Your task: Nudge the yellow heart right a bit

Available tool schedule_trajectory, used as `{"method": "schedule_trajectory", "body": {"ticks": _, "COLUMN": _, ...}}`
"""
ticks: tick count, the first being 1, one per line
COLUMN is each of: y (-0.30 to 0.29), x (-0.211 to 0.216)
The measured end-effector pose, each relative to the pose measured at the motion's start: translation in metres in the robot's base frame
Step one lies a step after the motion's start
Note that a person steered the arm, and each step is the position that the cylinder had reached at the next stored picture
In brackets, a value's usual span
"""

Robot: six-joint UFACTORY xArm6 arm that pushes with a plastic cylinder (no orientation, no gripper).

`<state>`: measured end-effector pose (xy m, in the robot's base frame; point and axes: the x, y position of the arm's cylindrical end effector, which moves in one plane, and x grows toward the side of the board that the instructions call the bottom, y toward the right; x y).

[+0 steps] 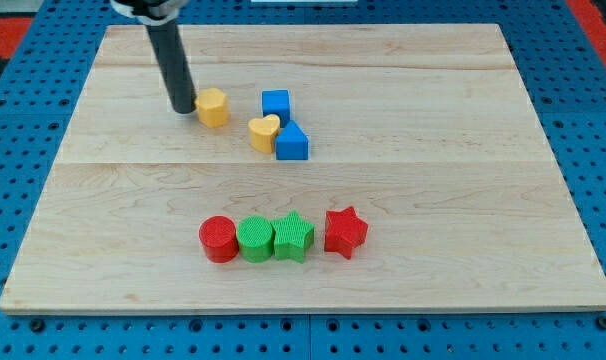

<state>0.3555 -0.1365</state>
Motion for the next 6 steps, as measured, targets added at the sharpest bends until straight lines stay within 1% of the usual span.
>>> {"method": "schedule_trajectory", "body": {"ticks": 1, "y": 0.032, "x": 0.003}}
{"method": "schedule_trajectory", "body": {"ticks": 2, "y": 0.046, "x": 0.003}}
{"method": "schedule_trajectory", "body": {"ticks": 3, "y": 0.023, "x": 0.005}}
{"method": "schedule_trajectory", "body": {"ticks": 4, "y": 0.012, "x": 0.016}}
{"method": "schedule_trajectory", "body": {"ticks": 6, "y": 0.031, "x": 0.063}}
